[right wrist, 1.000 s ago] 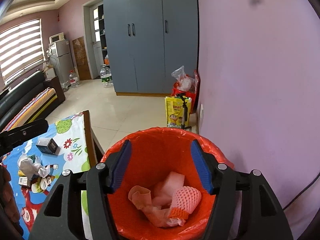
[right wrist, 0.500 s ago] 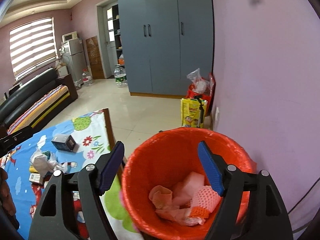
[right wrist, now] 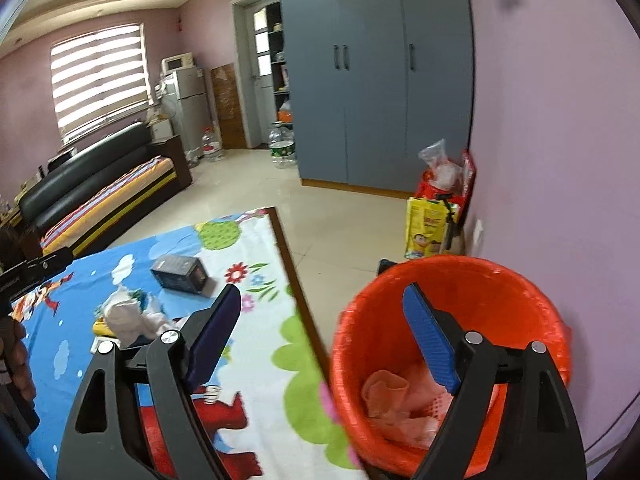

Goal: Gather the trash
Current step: 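Move both tools back over the trash on the bed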

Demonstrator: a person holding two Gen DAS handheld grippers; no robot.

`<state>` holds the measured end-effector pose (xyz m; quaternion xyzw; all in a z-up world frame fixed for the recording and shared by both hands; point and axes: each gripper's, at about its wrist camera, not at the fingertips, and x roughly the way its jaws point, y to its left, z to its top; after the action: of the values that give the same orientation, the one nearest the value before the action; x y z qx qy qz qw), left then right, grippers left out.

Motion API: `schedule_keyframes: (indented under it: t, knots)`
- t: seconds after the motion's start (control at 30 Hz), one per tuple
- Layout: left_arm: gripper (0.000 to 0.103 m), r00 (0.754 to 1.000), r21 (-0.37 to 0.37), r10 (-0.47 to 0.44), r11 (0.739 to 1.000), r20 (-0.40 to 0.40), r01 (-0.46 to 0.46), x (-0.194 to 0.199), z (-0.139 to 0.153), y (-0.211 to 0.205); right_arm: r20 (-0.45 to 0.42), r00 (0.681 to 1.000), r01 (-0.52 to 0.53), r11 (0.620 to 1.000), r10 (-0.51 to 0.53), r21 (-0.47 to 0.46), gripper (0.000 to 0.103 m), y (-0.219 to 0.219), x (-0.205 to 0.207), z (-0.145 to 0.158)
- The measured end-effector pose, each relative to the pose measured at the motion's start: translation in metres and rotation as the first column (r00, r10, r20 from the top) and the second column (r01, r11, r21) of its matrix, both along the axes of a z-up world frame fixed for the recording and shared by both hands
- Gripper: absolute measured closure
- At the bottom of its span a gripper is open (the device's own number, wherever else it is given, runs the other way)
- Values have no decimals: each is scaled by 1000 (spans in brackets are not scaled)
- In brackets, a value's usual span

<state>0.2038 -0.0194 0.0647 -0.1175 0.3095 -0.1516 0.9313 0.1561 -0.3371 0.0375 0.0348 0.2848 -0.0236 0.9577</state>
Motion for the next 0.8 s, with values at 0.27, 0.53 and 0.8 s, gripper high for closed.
schedule_keyframes:
  t: [0.27,0.53,0.8]
  knots:
    - [47,999,-1,10,1000,-41,-10,0,-19,15,-27,997,-74,997,74,-2,18,35,12,-7]
    - [50,994,-7,43,999,-101,-44,6,-47,36,-67,985,-161,987,160,-17,18,72,25,-23]
    - [50,991,-14,58,998,-117,-60,5,-55,47,-110,960,-262,964,256,-46,18,120,45,-45]
